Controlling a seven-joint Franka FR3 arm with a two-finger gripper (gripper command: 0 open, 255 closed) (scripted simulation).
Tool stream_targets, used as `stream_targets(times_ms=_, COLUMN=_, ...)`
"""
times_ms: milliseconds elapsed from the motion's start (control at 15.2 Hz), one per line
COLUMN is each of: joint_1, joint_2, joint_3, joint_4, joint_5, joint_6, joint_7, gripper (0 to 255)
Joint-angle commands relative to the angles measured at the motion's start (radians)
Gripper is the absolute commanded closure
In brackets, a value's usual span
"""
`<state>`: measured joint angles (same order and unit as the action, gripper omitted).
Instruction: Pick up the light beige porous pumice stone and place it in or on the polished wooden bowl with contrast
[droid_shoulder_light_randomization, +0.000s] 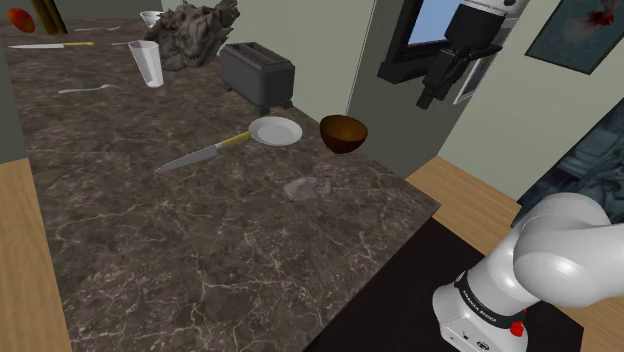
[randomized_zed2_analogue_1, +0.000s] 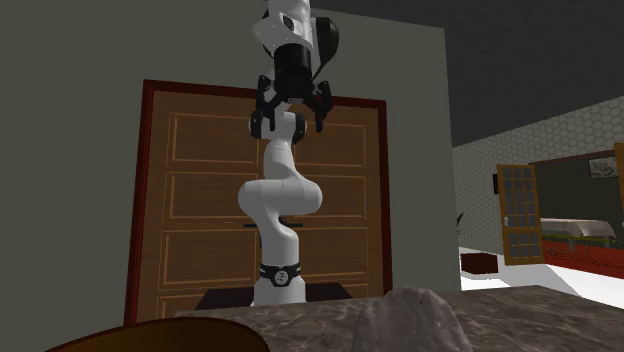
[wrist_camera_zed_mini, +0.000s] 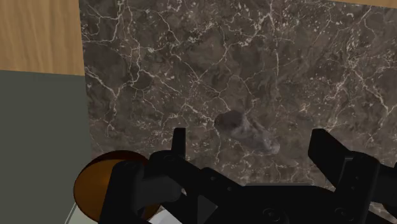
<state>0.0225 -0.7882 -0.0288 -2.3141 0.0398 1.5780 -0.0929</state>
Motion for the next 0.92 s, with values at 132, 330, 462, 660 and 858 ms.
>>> stream_targets(times_ms=132, joint_1=0.02, joint_2=0.073, joint_3=0.023, joint_4=0.01, joint_5=-0.016, joint_6=0.035, joint_7=-0.021, gripper=0)
stream_targets(times_ms=330, joint_1=0.046, joint_2=0.184, joint_3=0.059, joint_4=0.03, joint_5=-0.043, joint_6=0.083, joint_7=-0.05, gripper=0)
stream_targets(times_ms=462, joint_1=0.061, joint_2=0.259, joint_3=0.084, joint_4=0.046, joint_5=-0.064, joint_6=0.113, joint_7=-0.065, gripper=0)
stream_targets(times_ms=660, joint_1=0.081, joint_2=0.371, joint_3=0.122, joint_4=0.074, joint_5=-0.101, joint_6=0.153, joint_7=-0.084, gripper=0)
stream_targets(times_ms=858, joint_1=0.099, joint_2=0.484, joint_3=0.159, joint_4=0.106, joint_5=-0.145, joint_6=0.188, joint_7=-0.097, gripper=0)
